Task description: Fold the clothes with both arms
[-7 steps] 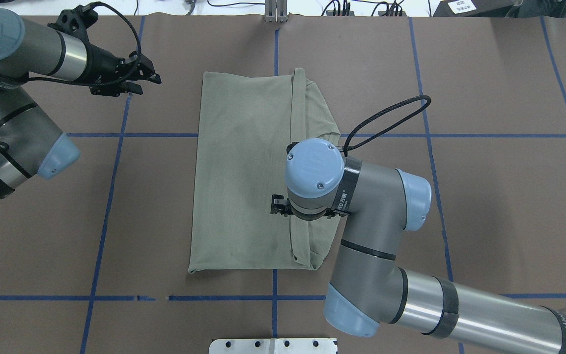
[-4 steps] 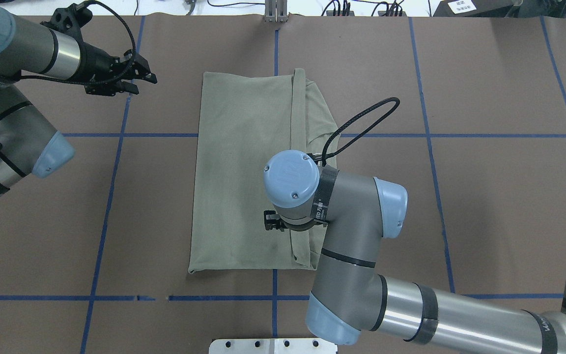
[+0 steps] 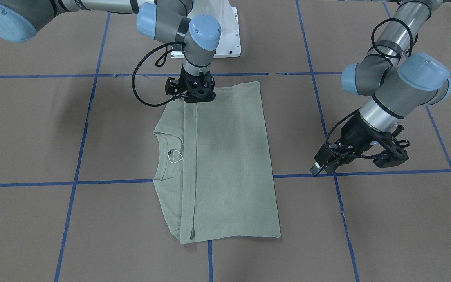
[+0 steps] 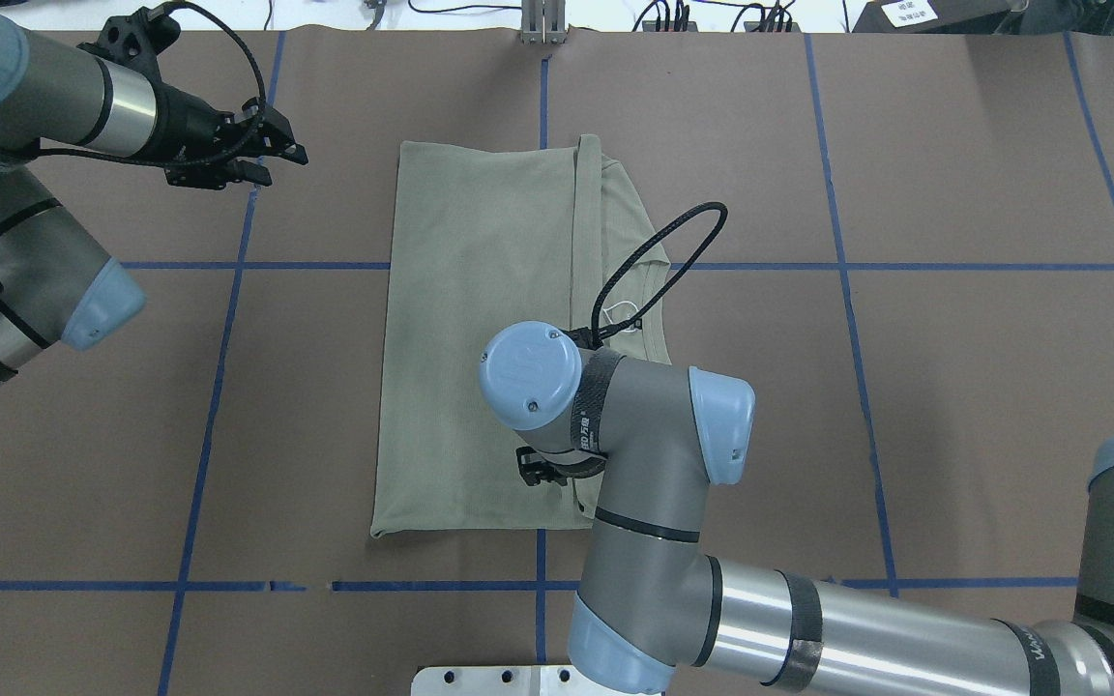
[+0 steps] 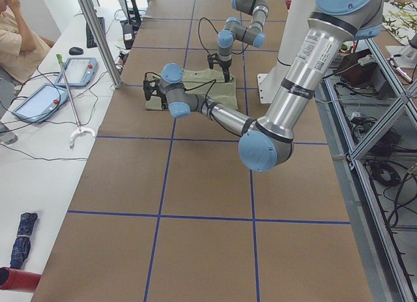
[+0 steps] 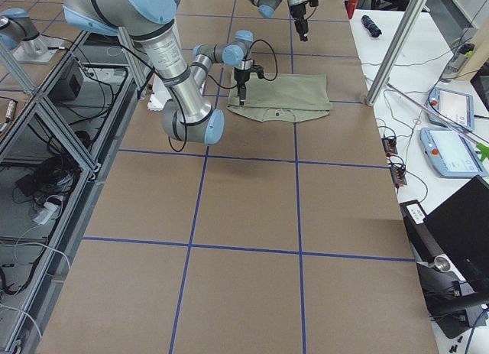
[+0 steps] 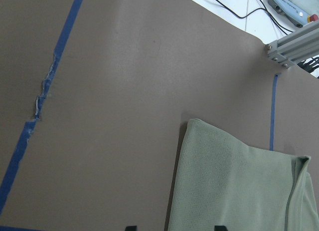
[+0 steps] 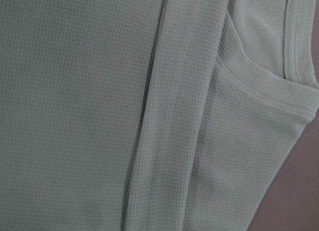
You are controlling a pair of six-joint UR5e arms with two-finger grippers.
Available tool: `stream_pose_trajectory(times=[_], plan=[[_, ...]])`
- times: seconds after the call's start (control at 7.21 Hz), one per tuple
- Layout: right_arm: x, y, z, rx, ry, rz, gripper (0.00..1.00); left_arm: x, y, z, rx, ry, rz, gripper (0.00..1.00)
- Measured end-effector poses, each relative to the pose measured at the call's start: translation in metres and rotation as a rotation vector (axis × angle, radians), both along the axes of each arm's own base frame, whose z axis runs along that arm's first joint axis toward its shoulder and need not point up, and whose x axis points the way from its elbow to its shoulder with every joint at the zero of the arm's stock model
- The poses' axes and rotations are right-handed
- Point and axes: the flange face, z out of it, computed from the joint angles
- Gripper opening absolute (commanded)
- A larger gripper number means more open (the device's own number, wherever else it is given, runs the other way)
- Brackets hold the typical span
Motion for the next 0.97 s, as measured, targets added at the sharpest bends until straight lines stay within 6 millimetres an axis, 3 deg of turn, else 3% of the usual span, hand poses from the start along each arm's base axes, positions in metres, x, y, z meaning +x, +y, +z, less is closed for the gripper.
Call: stream_pose_trajectory(times=[0.42,0.69,0.97], plan=[[-0.005,0.010,0.003,-0.002,0.011,-0.021,1.00,0.001,0.001,0.000,-0.001,0.000,0.001,0.61],[0.000,0.013,0.015,-0.010,0.036,-0.025,1.00,0.000,0.001,-0.001,0.002,0.002,0.000,0.61],[0.023,0.019,0.035,-0.002,0.063,-0.057,1.00,-0.002,0.002,-0.004,0.006,0.006,-0.001,0.61]])
